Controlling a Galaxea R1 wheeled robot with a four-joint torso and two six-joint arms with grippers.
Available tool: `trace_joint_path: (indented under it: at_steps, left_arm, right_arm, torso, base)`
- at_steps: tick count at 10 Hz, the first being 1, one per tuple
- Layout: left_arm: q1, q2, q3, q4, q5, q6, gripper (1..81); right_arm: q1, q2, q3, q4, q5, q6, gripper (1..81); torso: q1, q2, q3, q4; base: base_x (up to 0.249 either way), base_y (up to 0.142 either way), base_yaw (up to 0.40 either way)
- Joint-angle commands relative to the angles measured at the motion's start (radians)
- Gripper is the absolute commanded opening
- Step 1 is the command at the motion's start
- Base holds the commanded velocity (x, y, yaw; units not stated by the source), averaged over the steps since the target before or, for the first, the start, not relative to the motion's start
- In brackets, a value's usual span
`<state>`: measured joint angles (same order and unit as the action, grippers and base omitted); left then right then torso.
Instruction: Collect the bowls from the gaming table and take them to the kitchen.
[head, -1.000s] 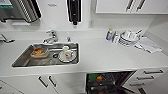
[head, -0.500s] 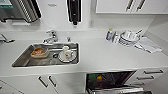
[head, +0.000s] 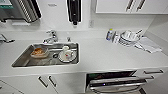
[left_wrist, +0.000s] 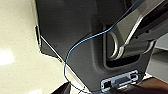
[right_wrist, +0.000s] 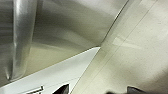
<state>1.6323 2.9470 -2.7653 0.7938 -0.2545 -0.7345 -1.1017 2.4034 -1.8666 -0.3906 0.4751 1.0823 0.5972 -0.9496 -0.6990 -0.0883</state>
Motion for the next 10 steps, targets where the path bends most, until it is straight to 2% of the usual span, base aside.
trace_joint_path:
  at_steps: [1, 3, 5, 8, 10]
  left_arm:
    - [0.014, 0.009, -0.008, 0.001, 0.052, -0.002, 81.1]
    - [0.008, 0.017, -0.016, -0.001, 0.052, -0.005, 81.1]
    - [-0.002, 0.028, -0.020, -0.044, 0.054, -0.005, 81.1]
    - [-0.009, 0.028, -0.027, -0.045, 0.054, 0.000, 81.1]
    - [-0.013, 0.032, -0.037, -0.045, 0.054, 0.001, 81.1]
  right_arm:
    - [-0.040, 0.025, -0.121, -0.138, -0.007, 0.001, 81.1]
    - [-0.137, 0.097, -0.295, -0.265, -0.007, -0.002, 81.1]
    - [-0.218, 0.176, -0.491, -0.414, -0.007, 0.004, 81.1]
    - [-0.295, 0.234, -0.612, -0.595, -0.016, 0.004, 81.1]
    - [-0.344, 0.272, -0.687, -0.665, -0.024, 0.002, 81.1]
  torso:
    - [0.000, 0.000, 0.000, 0.000]
    - [0.000, 0.000, 0.000, 0.000]
    - [0.000, 0.000, 0.000, 0.000]
    - [0.000, 0.000, 0.000, 0.000]
    - [0.000, 0.000, 0.000, 0.000]
  base:
    - [0.000, 0.000, 0.000]
    - [0.000, 0.000, 0.000]
    - [0.000, 0.000, 0.000]
    - [0.000, 0.000, 0.000]
    - [0.000, 0.000, 0.000]
